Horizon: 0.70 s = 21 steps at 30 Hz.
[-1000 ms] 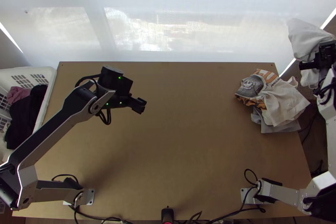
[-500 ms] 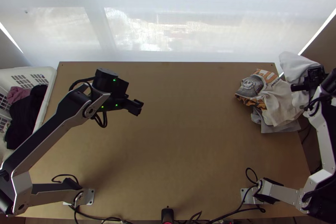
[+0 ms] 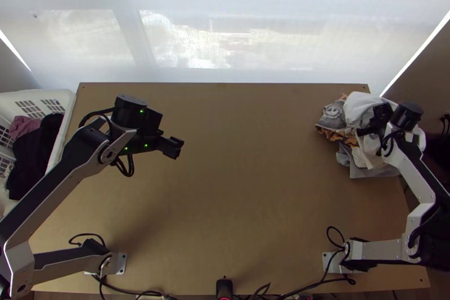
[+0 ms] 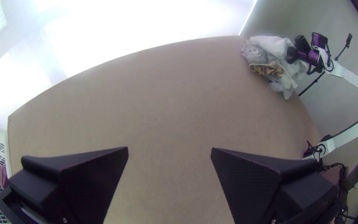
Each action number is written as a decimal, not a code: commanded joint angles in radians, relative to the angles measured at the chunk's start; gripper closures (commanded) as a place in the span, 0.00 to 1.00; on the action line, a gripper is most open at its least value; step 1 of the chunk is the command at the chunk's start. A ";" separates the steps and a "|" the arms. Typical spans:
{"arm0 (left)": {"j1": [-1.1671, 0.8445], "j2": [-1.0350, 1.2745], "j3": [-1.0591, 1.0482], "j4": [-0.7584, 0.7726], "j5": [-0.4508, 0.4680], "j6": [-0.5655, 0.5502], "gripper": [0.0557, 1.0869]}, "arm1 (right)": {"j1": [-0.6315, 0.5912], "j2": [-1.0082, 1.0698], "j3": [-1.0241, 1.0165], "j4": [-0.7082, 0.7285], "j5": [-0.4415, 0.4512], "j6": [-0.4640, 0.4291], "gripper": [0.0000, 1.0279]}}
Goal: Fold the t-shirt
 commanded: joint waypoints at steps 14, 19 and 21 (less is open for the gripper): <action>0.017 -0.046 -0.017 -0.022 0.000 -0.008 0.06 | 0.090 -0.033 -0.214 -0.045 0.006 0.017 0.29; 0.023 -0.058 -0.044 -0.016 0.000 -0.011 0.06 | 0.064 -0.181 -0.148 -0.108 0.004 0.028 0.05; 0.023 -0.060 -0.056 -0.013 0.000 -0.014 0.06 | 0.065 -0.237 -0.114 -0.115 0.004 0.028 0.05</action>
